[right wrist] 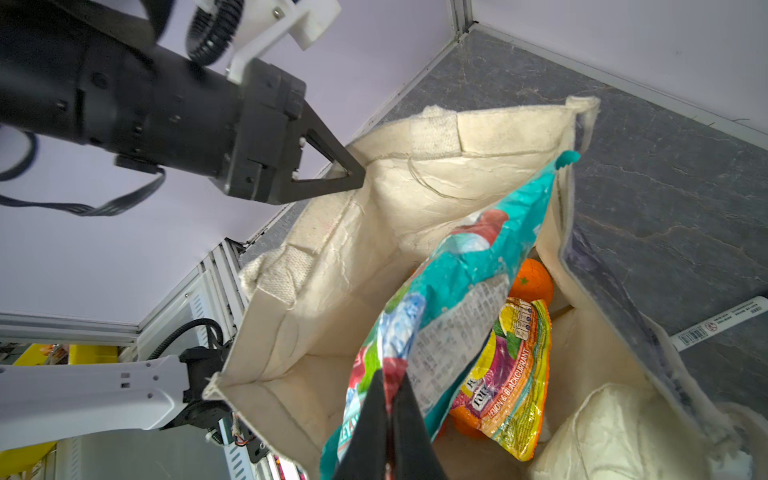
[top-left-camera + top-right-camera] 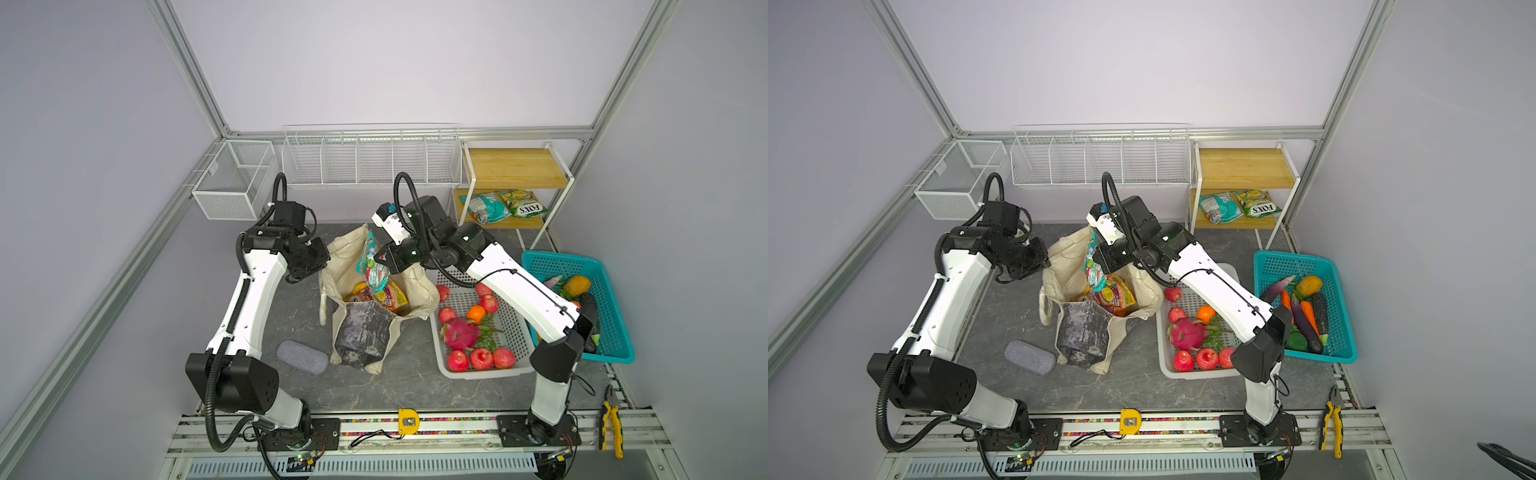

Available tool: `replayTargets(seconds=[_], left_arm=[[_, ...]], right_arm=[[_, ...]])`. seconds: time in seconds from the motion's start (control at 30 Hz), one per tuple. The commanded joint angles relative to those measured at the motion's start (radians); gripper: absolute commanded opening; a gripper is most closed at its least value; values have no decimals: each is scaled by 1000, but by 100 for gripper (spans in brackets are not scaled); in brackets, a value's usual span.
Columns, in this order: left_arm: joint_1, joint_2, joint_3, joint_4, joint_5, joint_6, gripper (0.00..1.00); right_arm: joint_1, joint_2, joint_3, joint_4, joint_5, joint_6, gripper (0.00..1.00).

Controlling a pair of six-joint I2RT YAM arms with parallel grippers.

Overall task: Place the food into the grocery bag and tie it
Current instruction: 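Carry the teal mint packet over the tote bag with the right gripper, then lower the mint packet into the bag and open the right gripper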

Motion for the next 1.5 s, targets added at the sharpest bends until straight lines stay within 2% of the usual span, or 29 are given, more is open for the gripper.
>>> replayTargets(seconds=[0.0, 0.27, 0.87, 1.17, 1.33, 1.47], left_arm=[[5, -40, 12, -41, 1, -2, 0], [5, -62, 1, -41, 1, 0, 0], [5, -82, -19, -31, 10, -2, 0], [5, -75, -13, -30, 6, 0, 0], [5, -75, -15, -30, 0, 1, 0], [5, -74, -14, -31, -3, 3, 0]], right_arm=[[-1, 20, 1, 7, 20, -52, 7], [11, 64, -1, -4, 56, -85, 7], [85, 156, 47, 20, 47, -70, 7], [83, 185, -100, 91, 113, -86, 8], [82, 191, -161, 102, 119, -87, 15], [80, 184, -166, 90, 125, -96, 24]])
